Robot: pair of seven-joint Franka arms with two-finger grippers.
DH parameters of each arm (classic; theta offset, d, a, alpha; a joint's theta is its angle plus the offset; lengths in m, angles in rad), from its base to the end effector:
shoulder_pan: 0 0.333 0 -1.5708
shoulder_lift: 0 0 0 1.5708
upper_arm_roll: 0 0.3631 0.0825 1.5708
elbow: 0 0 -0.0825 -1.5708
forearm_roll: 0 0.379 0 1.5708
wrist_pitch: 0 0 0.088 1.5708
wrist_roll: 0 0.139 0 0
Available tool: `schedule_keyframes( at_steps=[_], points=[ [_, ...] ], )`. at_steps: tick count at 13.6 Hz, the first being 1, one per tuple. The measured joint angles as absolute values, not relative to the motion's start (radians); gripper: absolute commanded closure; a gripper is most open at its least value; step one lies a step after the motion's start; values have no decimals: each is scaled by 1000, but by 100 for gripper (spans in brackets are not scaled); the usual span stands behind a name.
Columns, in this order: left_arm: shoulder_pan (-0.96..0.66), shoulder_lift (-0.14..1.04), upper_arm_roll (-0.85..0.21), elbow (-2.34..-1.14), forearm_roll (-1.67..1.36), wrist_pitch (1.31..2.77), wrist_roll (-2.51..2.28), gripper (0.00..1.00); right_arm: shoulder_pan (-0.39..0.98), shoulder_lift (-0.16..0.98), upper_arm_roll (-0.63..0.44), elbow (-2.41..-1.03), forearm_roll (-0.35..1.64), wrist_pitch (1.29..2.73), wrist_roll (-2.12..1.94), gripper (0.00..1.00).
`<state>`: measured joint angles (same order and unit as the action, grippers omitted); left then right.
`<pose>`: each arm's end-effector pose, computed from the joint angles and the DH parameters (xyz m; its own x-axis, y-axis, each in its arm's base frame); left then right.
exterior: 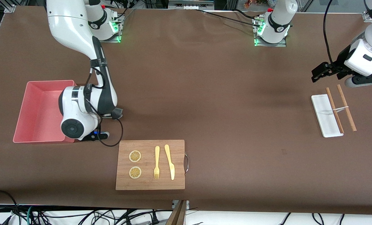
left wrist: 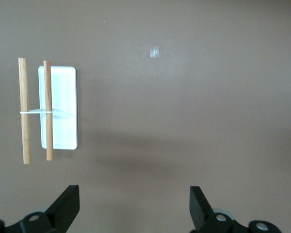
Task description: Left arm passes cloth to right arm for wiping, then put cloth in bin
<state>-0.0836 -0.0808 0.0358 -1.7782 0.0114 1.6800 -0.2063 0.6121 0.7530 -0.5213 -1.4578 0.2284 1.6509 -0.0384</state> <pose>0.5244 -0.0229 0.5950 0.9876 0.1564 -0.0154 0.1563 -0.9876 -0.0118 0.6542 0.1486 0.2605 0.8950 0.0525 -0.4430 0.1247 -0.9829 0.1355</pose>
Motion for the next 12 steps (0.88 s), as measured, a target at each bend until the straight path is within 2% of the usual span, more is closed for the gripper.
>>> schedule_keyframes(
  at_steps=[4, 12],
  points=[
    [-85, -53, 35, -1729, 11, 1675, -205, 0, 674, 757, -438, -1459, 231, 1700, 173, 100],
    [-86, 3, 34, -1647, 11, 1620, -45, 0, 719, 791, -173, -1460, 309, 2020, 717, 100]
  ],
)
